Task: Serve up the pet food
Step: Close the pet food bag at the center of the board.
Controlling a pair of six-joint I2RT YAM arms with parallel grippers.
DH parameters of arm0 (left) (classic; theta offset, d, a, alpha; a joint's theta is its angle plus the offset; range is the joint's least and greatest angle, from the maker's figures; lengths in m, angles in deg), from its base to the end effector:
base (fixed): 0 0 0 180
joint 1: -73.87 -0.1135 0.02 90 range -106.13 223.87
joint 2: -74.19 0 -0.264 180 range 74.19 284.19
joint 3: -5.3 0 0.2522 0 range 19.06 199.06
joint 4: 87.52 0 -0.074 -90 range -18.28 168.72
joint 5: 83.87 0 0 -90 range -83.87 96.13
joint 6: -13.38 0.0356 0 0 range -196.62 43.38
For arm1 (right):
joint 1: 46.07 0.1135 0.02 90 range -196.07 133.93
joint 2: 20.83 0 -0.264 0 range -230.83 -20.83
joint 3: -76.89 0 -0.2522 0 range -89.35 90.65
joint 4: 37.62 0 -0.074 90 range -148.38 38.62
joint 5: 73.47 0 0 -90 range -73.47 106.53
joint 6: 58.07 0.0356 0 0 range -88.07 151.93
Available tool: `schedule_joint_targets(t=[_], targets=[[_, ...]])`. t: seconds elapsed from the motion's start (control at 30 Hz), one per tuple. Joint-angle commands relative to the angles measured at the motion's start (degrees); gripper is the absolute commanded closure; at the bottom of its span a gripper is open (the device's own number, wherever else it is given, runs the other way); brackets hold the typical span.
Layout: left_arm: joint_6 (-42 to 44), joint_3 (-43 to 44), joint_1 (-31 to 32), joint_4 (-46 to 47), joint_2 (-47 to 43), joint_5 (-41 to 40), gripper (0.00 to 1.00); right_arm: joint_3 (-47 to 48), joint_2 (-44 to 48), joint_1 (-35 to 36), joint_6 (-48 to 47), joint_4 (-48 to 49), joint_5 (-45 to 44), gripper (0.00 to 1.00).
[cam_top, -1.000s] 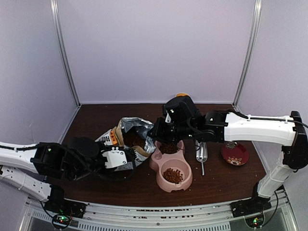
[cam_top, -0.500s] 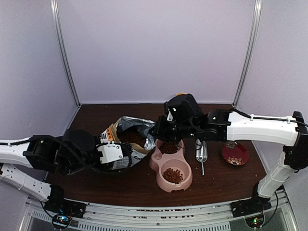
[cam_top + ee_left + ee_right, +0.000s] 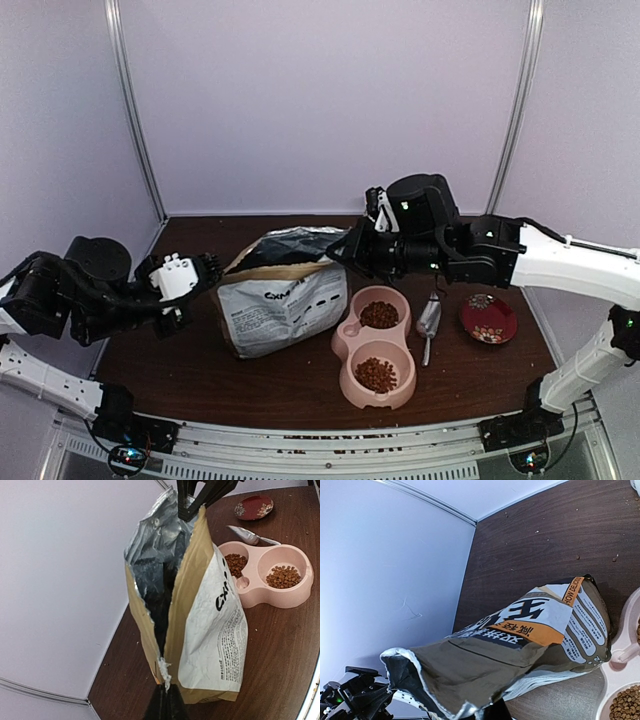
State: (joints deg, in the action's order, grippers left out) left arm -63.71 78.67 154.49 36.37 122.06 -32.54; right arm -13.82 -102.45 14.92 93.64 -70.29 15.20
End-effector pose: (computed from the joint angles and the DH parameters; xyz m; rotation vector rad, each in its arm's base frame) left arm 0.0477 -0.1524 0.3660 1.1484 1.6130 -0.0511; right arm 0.1611 0.2889 0.3620 0.0311 2.2770 1.2604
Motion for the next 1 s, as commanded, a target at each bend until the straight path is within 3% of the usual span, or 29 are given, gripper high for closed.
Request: schedule_joint_targets(t=[0.0, 0.1, 0.37, 0.5, 0.73, 0.83, 0.97], targets=[[-2.39, 0.06, -0.29, -2.28, -3.48, -6.45, 1.00, 4.01, -0.96, -1.72, -2.83, 3.71, -1.52, 1.00], [-2.74, -0.64, -0.33, -2.28, -3.89, -6.43, 1.00, 4.76, -2.30, -1.91, -4.69, 4.15, 0.98, 0.99], [-3.68, -2.74, -0.38, -1.92, -4.89, -6.91, 1.00, 4.90, -0.74, -4.36, -17.11, 4.07, 9.27, 0.72], [-3.51, -3.89, -0.38, -0.93, -5.33, -6.79, 1.00, 4.16, 2.35, -6.27, -26.77, 1.40, 11.91, 0.53], [-3.17, -5.56, -0.38, 0.59, -5.61, -5.86, 1.00, 3.74, 8.06, -9.13, -41.99, -5.02, 10.57, 0.11], [-2.53, -6.00, -0.52, 1.01, -5.51, -5.49, 1.00, 2.27, 10.66, -10.35, -47.00, -5.21, 9.29, 0.04], [-1.74, -6.93, -1.90, 2.06, -5.54, -3.88, 1.00, 0.83, 12.74, -11.70, -53.04, -5.77, 6.24, 0.03]])
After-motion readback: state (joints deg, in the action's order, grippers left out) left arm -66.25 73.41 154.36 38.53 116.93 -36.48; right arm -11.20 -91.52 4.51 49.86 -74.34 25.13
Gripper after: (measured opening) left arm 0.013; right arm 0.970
